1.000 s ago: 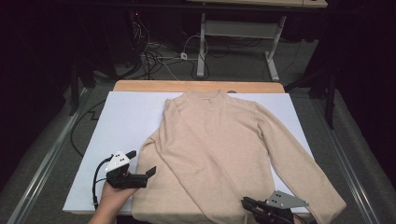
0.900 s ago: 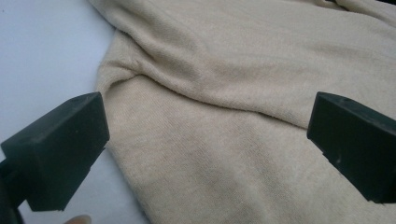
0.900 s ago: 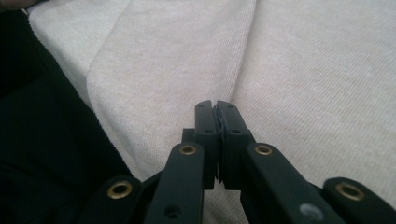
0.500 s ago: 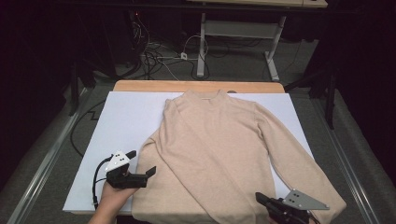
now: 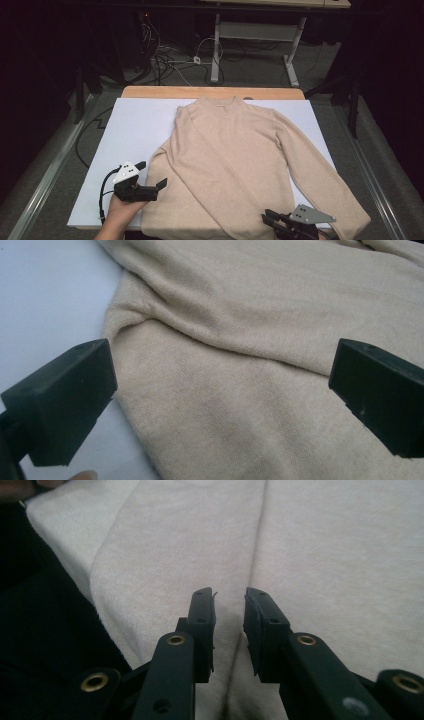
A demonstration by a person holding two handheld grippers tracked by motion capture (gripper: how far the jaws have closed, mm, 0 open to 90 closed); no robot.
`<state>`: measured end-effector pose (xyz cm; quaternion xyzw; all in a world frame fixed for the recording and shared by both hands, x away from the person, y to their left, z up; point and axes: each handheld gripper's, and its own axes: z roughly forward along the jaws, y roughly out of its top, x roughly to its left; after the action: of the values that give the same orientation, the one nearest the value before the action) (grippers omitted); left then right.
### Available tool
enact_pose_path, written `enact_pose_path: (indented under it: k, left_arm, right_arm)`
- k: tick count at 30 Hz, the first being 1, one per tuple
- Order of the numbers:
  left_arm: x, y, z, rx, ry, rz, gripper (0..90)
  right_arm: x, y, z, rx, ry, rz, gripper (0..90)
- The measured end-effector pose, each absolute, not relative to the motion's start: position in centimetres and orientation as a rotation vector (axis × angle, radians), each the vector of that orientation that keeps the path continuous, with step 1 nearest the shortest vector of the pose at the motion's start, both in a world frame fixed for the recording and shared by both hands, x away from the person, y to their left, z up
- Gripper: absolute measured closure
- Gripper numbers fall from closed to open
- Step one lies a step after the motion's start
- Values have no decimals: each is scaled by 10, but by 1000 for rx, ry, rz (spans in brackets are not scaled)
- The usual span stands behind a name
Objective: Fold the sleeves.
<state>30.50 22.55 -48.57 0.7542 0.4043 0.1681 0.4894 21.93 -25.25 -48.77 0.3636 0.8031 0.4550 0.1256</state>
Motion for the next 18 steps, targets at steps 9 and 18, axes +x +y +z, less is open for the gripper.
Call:
enact_pose_path:
  k: [9, 18]
  left_arm:
    - [305, 226, -486, 1833, 983, 408, 0]
    - [306, 225, -486, 1834, 994, 406, 0]
  right_arm:
    - [216, -252, -480, 1014, 2313, 1308, 896]
    - [217, -279, -474, 1102, 2215, 1307, 894]
